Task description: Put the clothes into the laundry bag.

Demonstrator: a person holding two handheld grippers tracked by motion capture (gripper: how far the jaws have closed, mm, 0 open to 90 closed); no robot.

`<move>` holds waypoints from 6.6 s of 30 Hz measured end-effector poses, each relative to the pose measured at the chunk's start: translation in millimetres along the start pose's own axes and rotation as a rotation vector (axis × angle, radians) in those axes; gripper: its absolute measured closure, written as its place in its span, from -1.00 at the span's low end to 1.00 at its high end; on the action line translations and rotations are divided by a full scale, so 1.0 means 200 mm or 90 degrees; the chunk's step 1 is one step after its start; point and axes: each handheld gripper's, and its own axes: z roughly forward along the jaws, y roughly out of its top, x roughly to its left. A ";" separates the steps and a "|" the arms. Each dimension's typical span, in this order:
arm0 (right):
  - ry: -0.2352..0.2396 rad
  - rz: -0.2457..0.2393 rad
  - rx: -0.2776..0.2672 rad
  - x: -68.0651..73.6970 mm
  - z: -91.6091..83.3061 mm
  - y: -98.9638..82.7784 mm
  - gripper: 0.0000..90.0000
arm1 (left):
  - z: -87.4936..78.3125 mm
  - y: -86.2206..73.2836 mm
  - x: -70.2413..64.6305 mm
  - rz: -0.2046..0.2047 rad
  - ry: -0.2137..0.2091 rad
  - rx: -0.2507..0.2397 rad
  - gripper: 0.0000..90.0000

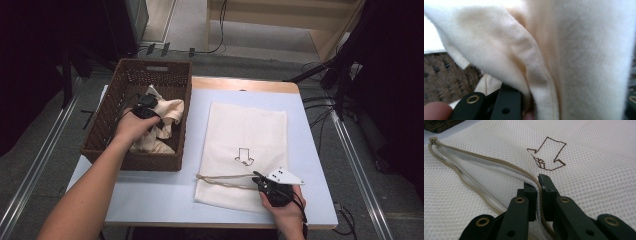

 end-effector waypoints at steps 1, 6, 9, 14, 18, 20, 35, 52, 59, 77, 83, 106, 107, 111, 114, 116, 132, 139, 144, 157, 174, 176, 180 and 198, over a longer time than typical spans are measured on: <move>0.000 0.000 0.000 0.00 0.00 0.00 0.92 | -0.03 -0.01 0.04 -0.041 -0.030 -0.031 0.59; -0.001 -0.001 0.007 0.00 0.01 0.00 0.92 | -0.02 -0.03 0.07 -0.045 -0.060 -0.029 0.35; -0.003 -0.003 0.008 0.00 0.01 0.00 0.92 | 0.05 -0.04 0.02 -0.011 0.006 0.028 -0.04; -0.003 -0.003 0.006 0.00 0.01 0.00 0.92 | 0.05 0.00 -0.08 -0.022 0.005 0.001 -0.69; -0.003 -0.004 0.007 0.00 0.01 0.00 0.91 | 0.11 0.04 -0.13 -0.014 0.060 0.035 -0.77; -0.001 -0.002 0.006 0.00 0.01 0.00 0.91 | 0.17 0.04 -0.13 -0.044 0.084 0.068 -0.68; -0.004 -0.005 0.011 0.00 0.01 0.00 0.91 | 0.28 0.00 -0.26 0.113 0.190 0.113 -0.77; 0.001 -0.001 0.010 0.00 0.01 0.00 0.91 | 0.11 -0.01 -0.01 -0.038 -0.010 0.040 0.03; -0.002 -0.002 0.012 0.00 0.01 0.00 0.91 | 0.18 0.02 -0.14 -0.008 0.043 0.077 -0.60; 0.001 0.001 0.012 0.00 0.01 0.00 0.91 | 0.20 0.01 -0.22 0.086 0.176 0.098 0.06; 0.001 0.002 0.012 0.00 0.01 0.00 0.91 | 0.17 -0.03 -0.18 0.114 0.159 0.063 0.54; -0.011 0.031 -0.040 -0.01 -0.07 0.08 0.95 | -0.46 -0.08 -0.14 0.068 0.050 -0.305 0.64; -0.009 0.029 -0.044 -0.01 -0.07 0.08 0.95 | -0.48 -0.08 -0.17 0.075 0.042 -0.316 0.64; -0.014 0.030 -0.043 -0.02 -0.06 0.07 0.95 | -0.55 -0.09 -0.27 0.096 0.011 -0.350 0.64; -0.012 0.030 -0.039 -0.02 -0.06 0.07 0.95 | -0.58 -0.09 -0.37 0.117 -0.023 -0.359 0.64; -0.011 0.033 -0.038 -0.03 -0.05 0.07 0.95 | -0.59 -0.11 -0.46 0.134 -0.057 -0.362 0.64; -0.015 0.038 -0.038 -0.06 -0.04 0.07 0.95 | -0.21 -0.53 -1.09 0.311 -0.217 -0.235 0.63; -0.014 0.054 -0.038 -0.07 -0.05 0.08 0.95 | -0.10 -0.74 -1.08 0.307 -0.286 -0.187 0.61; -0.010 0.063 -0.038 -0.07 -0.04 0.08 0.95 | 0.03 -0.84 -1.03 0.316 -0.327 -0.118 0.60; 0.008 0.095 -0.069 -0.05 -0.07 0.12 0.94 | 0.25 -0.88 -1.17 0.381 -0.342 0.008 0.46; 0.010 0.065 -0.102 0.02 -0.13 0.17 0.94 | 0.29 -0.78 -1.21 0.233 -0.237 -0.098 0.30; 0.006 0.074 -0.095 0.01 -0.12 0.16 0.94 | 0.32 -0.82 -1.26 0.299 -0.212 -0.072 0.03; 0.002 0.084 -0.092 -0.02 -0.12 0.15 0.94 | 0.25 -0.82 -1.27 0.311 -0.198 -0.074 -0.27; 0.018 0.083 -0.095 -0.01 -0.11 0.15 0.93 | 0.28 -0.76 -1.37 0.397 -0.233 -0.047 0.66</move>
